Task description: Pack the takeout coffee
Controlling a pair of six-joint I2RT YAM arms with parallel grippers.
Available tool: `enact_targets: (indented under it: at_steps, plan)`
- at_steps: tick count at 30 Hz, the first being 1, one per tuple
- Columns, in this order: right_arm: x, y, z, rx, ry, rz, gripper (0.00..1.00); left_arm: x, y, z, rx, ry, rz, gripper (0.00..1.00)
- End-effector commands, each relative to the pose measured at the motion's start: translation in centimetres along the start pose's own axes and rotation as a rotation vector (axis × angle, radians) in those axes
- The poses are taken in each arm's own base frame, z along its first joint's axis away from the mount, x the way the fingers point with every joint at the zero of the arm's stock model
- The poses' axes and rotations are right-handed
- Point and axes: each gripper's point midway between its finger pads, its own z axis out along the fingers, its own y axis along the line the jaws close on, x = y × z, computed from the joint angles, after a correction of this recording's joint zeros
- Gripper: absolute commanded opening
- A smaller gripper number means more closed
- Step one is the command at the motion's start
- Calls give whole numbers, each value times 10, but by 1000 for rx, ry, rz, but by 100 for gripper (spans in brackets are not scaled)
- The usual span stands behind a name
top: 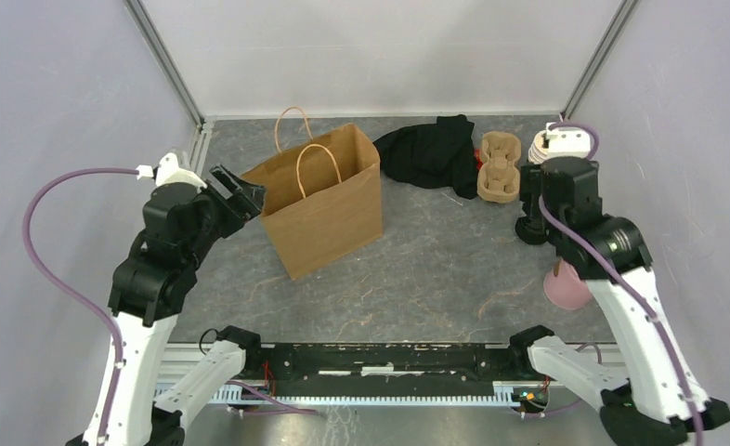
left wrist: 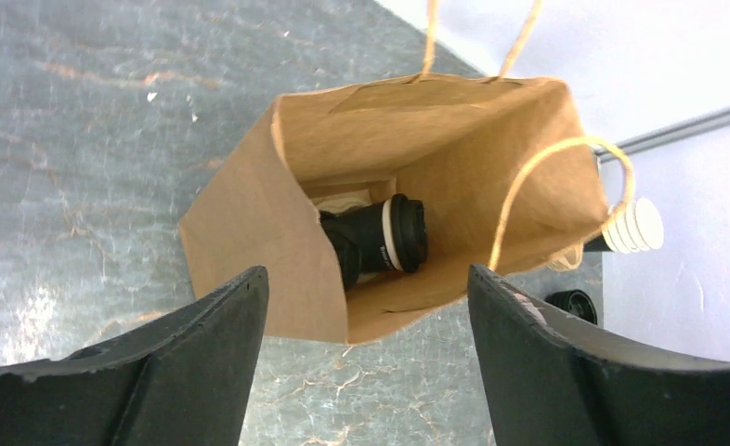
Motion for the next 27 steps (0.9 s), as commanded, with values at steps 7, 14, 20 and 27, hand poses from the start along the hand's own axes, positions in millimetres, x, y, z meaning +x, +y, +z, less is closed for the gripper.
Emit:
enact_targets:
  at_steps: [7, 14, 20, 27]
  plan:
    - [52, -70, 37, 158, 260, 216, 66, -37, -64, -63, 383, -100, 269, 95]
    - [75, -90, -4, 275, 279, 238, 56, -38, -69, -79, 439, -97, 411, 97]
    - [106, -83, -7, 260, 315, 224, 45, -31, -67, -72, 435, -91, 457, 100]
    - [121, -82, 4, 276, 353, 209, 39, -24, -74, -61, 444, -64, 514, 100]
